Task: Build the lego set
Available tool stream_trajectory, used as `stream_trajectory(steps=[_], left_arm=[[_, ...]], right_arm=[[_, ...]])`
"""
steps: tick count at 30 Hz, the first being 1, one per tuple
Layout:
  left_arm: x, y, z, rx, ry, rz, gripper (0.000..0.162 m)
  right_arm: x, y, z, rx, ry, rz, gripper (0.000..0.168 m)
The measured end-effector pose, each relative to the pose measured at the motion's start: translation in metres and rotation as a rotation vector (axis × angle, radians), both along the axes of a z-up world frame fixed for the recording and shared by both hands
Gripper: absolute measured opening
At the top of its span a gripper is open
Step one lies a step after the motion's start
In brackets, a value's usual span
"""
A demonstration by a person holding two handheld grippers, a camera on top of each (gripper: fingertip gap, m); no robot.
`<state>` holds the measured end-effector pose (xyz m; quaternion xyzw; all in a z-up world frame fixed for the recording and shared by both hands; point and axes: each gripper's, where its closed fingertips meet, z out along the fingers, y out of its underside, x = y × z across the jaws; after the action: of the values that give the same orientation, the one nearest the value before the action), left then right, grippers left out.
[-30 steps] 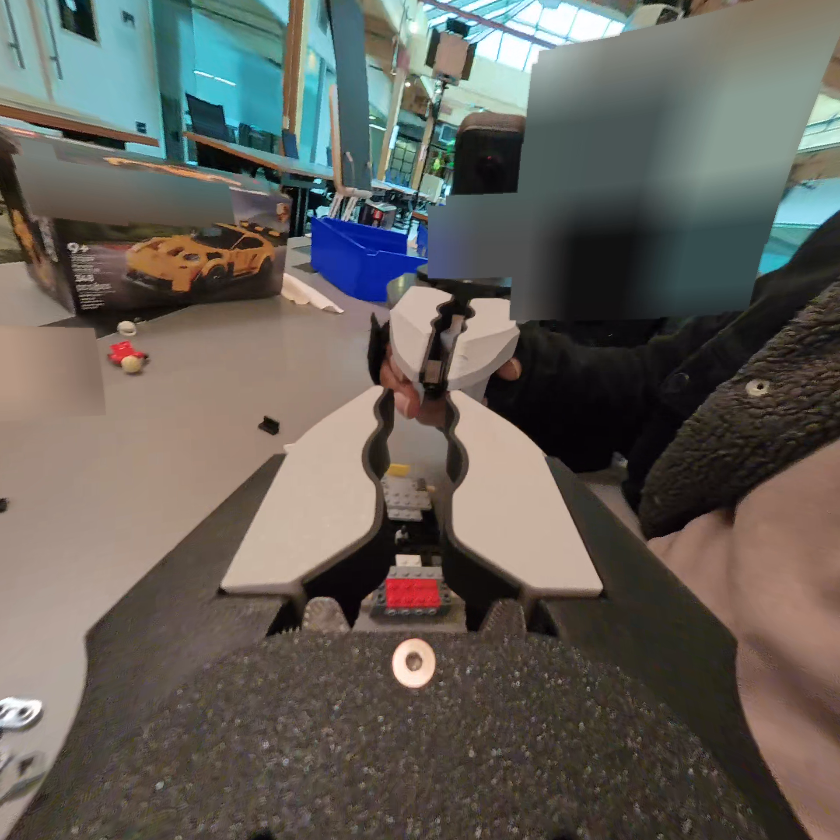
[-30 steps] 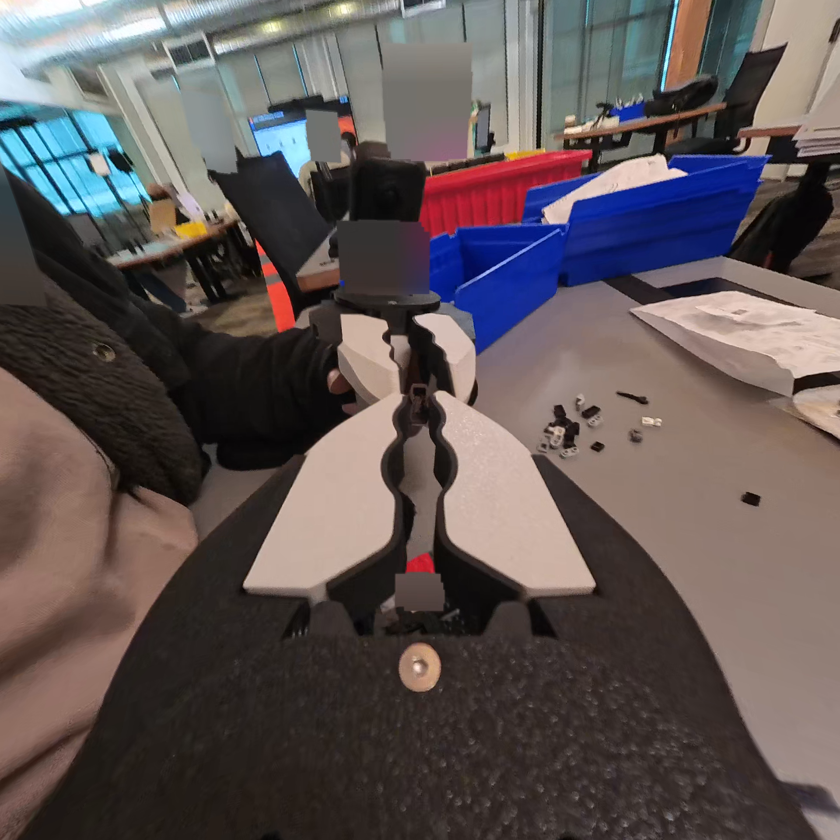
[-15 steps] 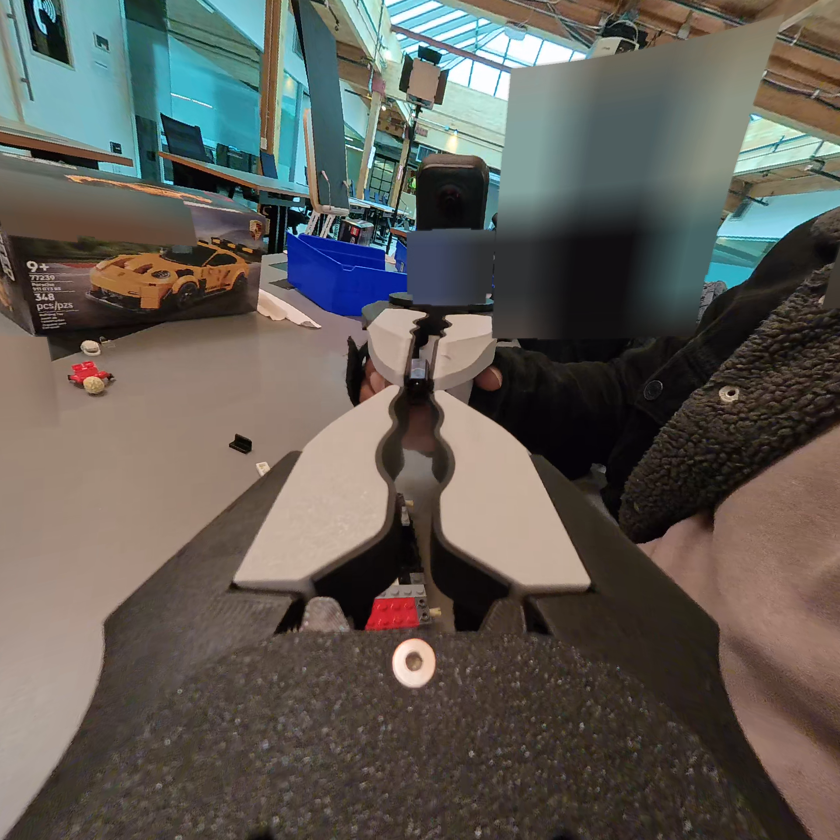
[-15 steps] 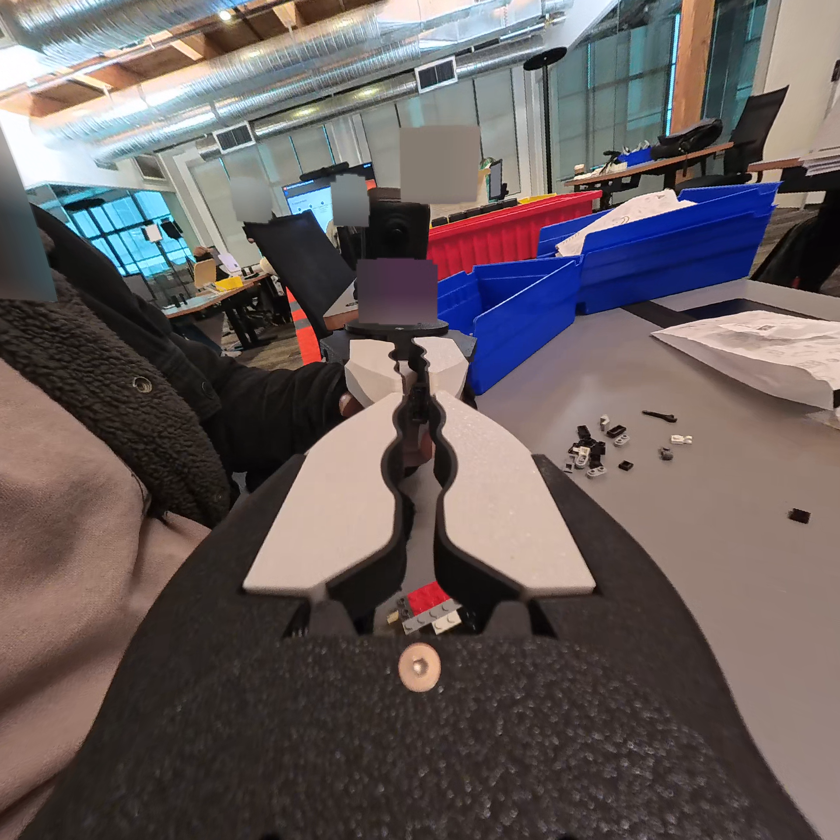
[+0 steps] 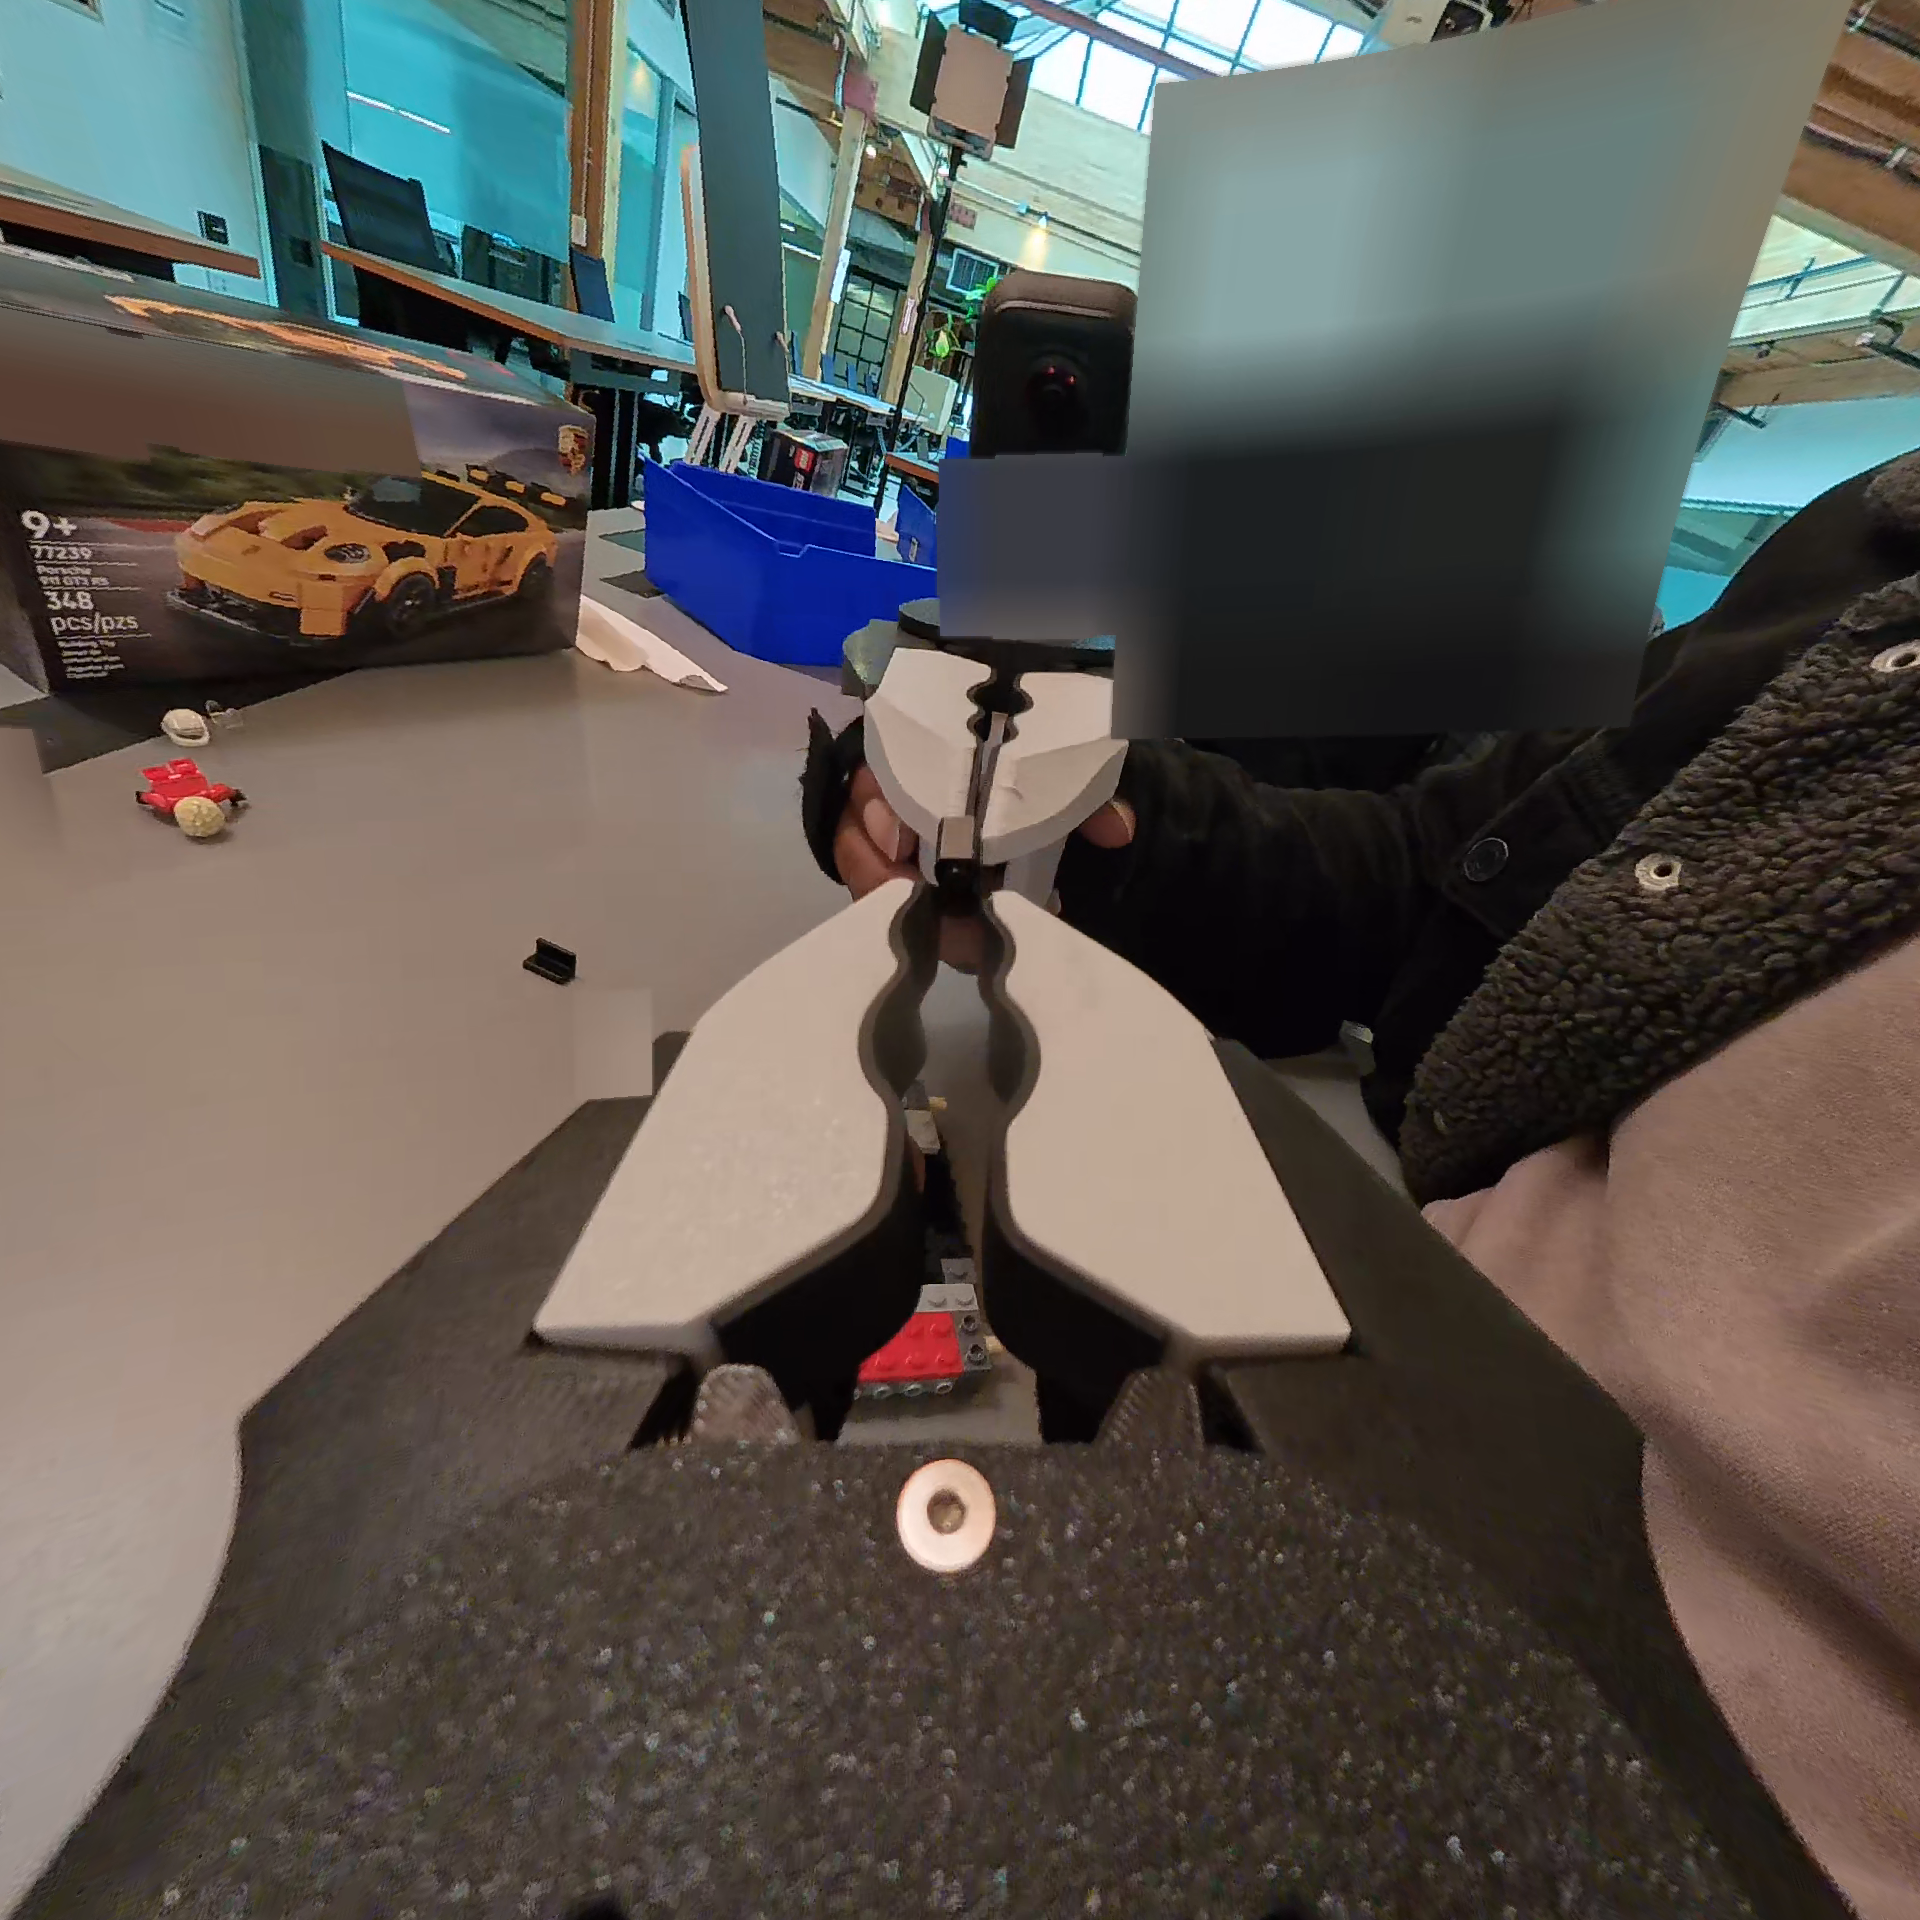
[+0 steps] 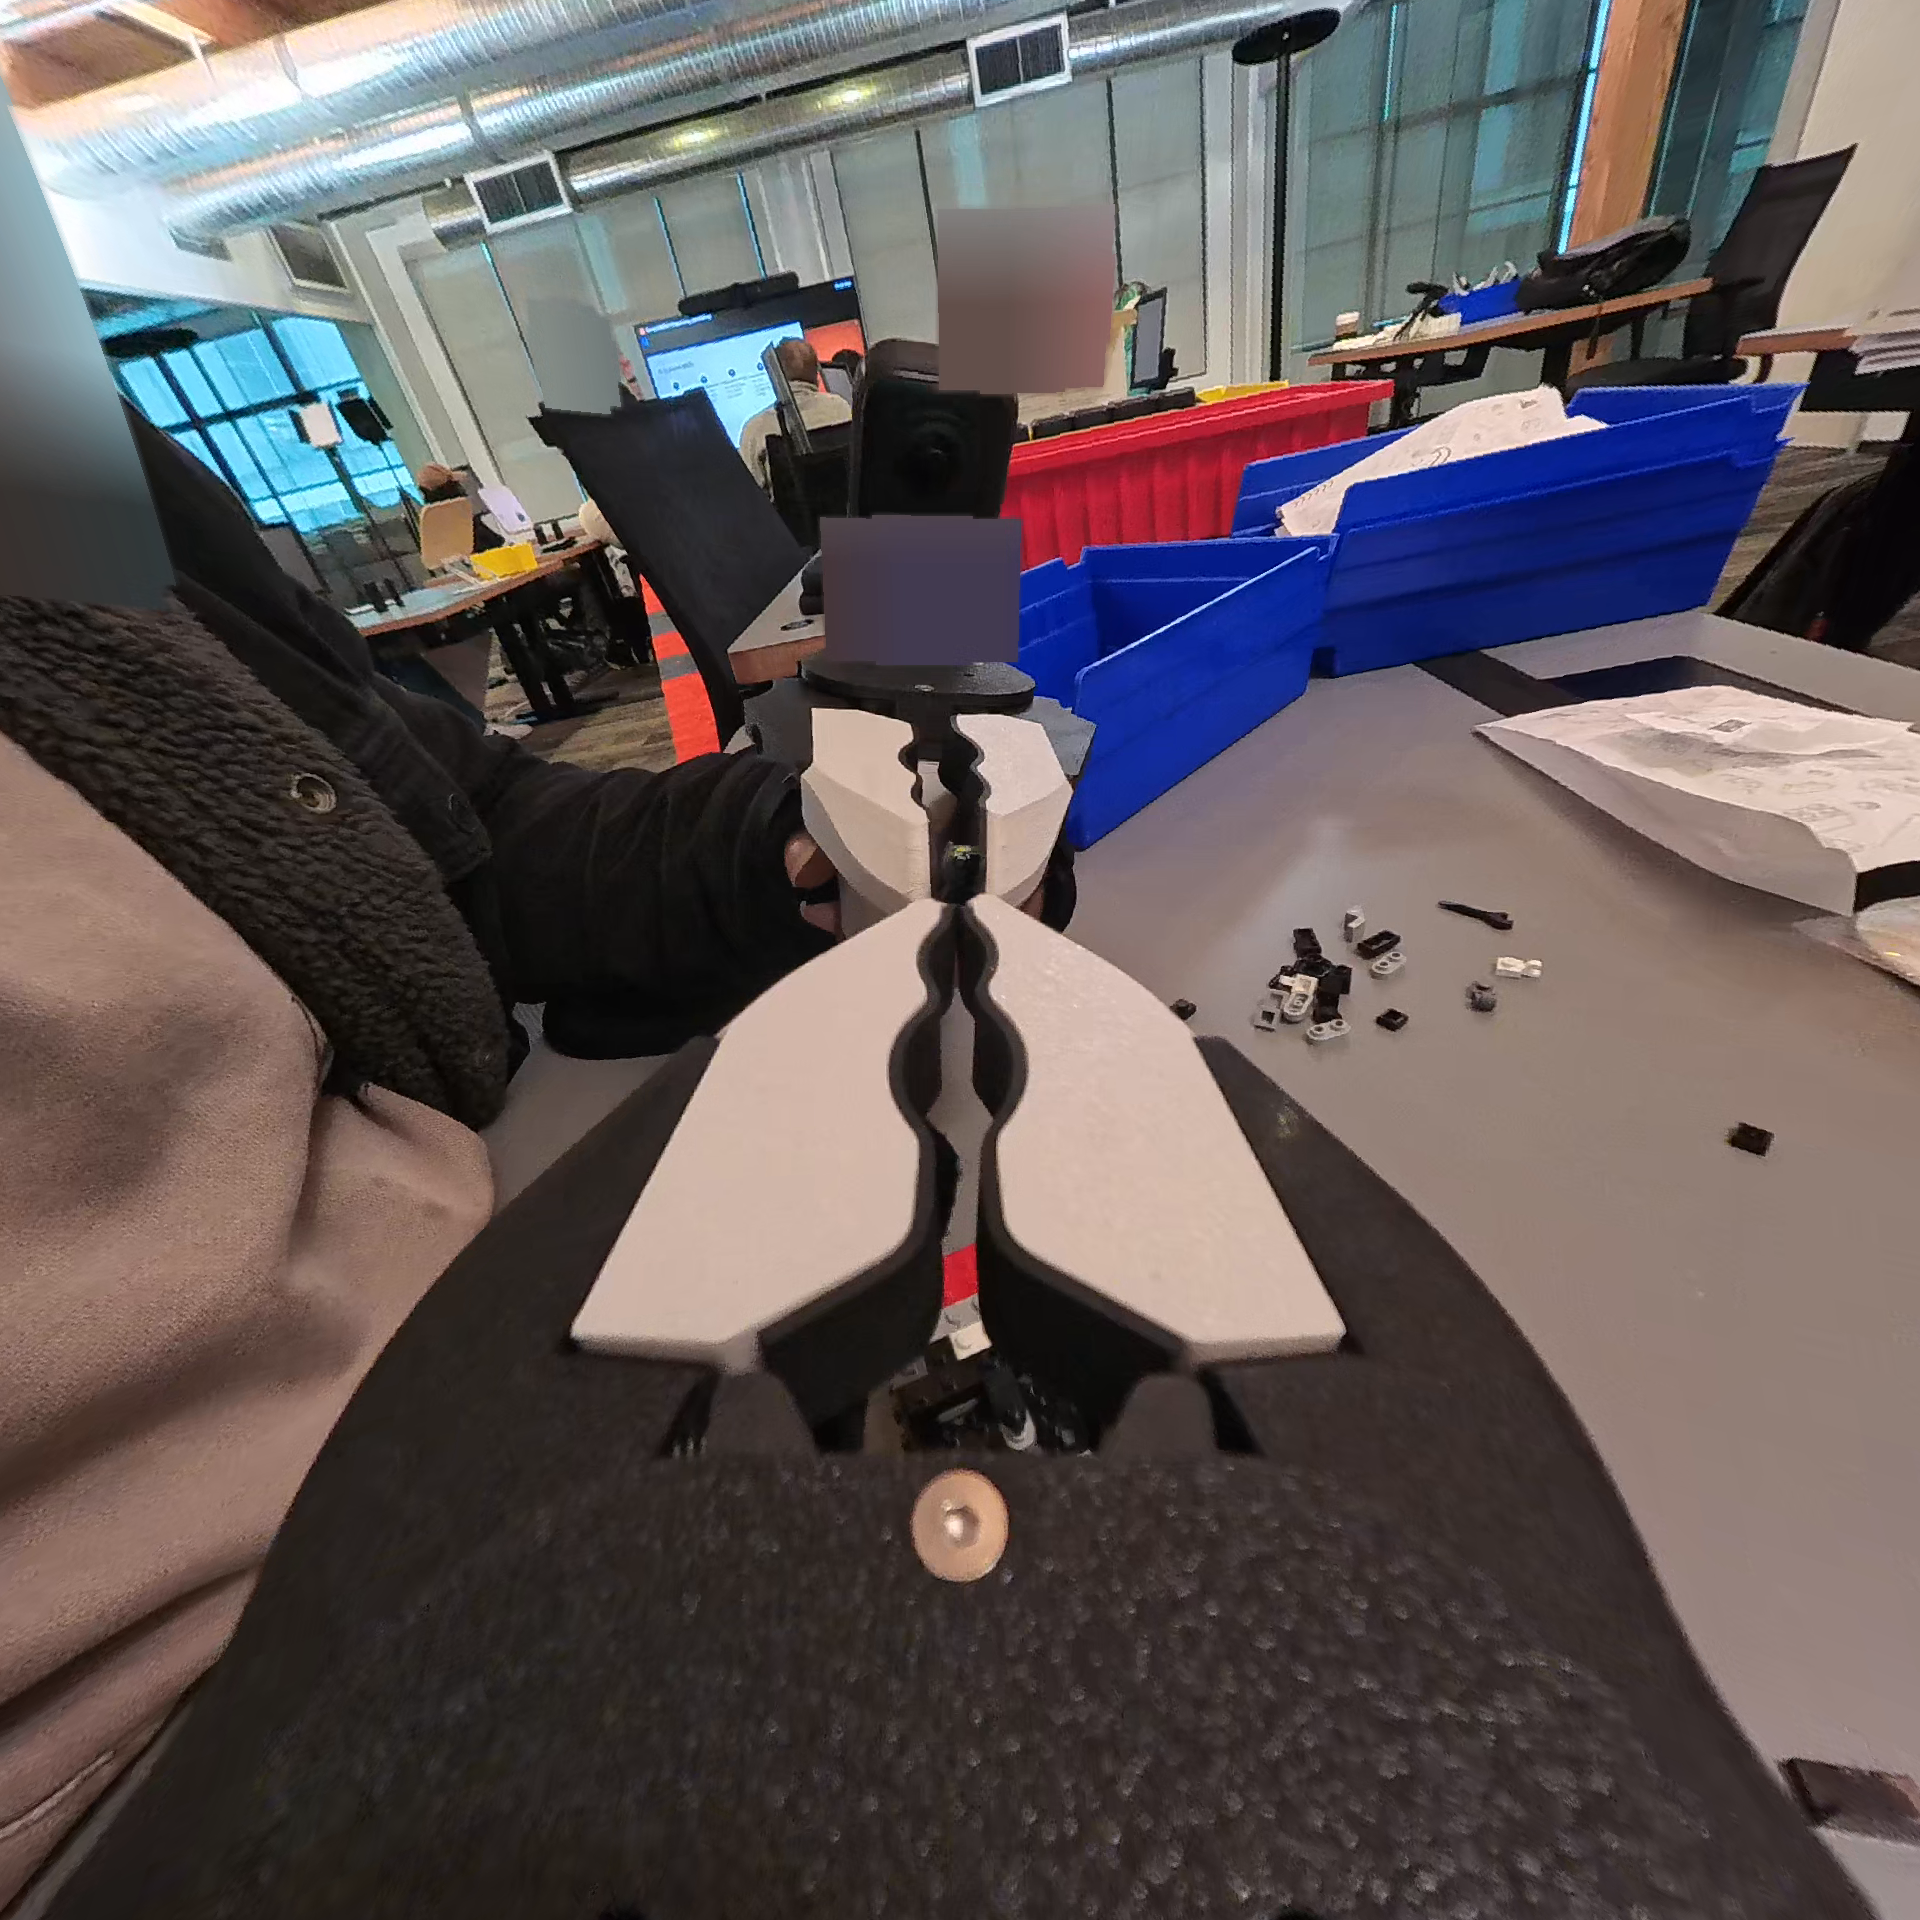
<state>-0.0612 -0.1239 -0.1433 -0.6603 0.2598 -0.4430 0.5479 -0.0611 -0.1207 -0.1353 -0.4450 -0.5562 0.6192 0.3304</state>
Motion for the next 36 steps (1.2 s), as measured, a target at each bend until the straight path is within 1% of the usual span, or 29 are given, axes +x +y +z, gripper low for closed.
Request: stream_trajectory(steps=[5,12,15,19,22,28,36], left_arm=[[0.001,0.001,-0.004,-0.010,0.017,0.004,0.007],[0.001,0.003,-0.013,-0.043,0.060,0.010,0.007],[0.003,0.004,-0.019,-0.058,0.087,0.008,0.007],[0.006,0.002,-0.028,-0.068,0.143,-0.005,0.007],[0.010,0.000,-0.034,-0.071,0.179,-0.023,0.007],[0.014,-0.003,-0.040,-0.071,0.222,-0.044,0.007],[0.013,-0.003,-0.037,-0.074,0.198,-0.047,0.007]], right_arm=[[0.001,0.002,0.000,0.001,0.001,-0.006,0.000],[0.005,0.010,-0.004,0.031,-0.033,-0.024,0.010],[0.005,0.009,-0.009,0.055,-0.062,-0.020,0.014],[0.004,0.007,-0.023,0.133,-0.131,-0.018,0.018],[0.005,0.002,-0.028,0.157,-0.156,0.002,0.017],[0.006,-0.005,-0.039,0.198,-0.200,0.038,0.007],[0.007,-0.004,-0.038,0.184,-0.190,0.051,0.007]])
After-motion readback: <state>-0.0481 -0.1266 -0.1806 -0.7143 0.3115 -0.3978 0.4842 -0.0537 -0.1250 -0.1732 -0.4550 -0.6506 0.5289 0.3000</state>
